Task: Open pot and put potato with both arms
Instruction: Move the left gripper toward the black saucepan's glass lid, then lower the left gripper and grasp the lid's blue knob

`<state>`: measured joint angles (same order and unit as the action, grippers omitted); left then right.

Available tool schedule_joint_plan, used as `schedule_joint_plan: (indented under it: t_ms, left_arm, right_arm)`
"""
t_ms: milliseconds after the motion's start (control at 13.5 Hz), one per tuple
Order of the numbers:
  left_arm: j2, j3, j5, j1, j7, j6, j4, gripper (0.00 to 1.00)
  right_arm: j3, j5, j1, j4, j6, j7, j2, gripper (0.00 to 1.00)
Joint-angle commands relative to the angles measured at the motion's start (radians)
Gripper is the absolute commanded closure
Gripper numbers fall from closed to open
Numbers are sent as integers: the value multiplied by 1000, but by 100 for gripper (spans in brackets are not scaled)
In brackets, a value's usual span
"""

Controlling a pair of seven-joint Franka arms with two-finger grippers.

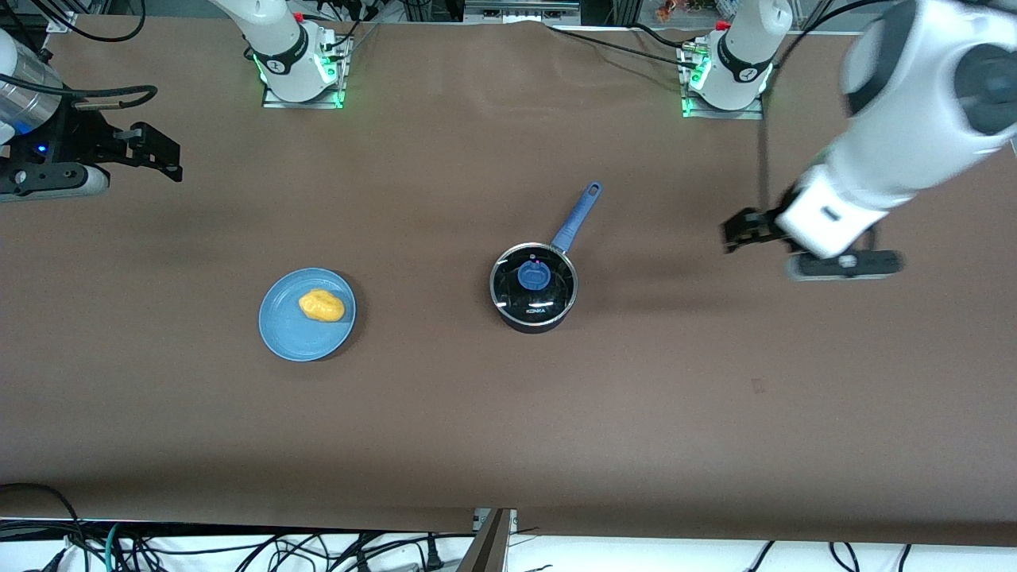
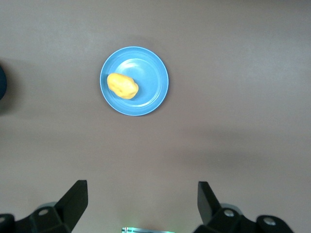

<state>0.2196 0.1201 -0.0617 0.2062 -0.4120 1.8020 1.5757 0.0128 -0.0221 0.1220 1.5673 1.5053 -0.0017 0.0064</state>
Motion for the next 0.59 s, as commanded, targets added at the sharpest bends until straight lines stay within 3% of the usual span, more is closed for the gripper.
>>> schedule_joint_plan:
  t_ms: [0, 223, 520]
  left_arm:
    - [142, 21, 5, 95, -201, 161, -28, 0]
    - [251, 23, 2, 194, -343, 293, -39, 0]
    - [403, 21, 98, 335, -489, 307, -161, 0]
  right_arm:
    - [-7, -7, -4, -26, -8, -3, 11, 0]
    - [-7, -5, -4, -26, -8, -3, 11, 0]
    - [-5, -4, -4, -26, -8, -3, 11, 0]
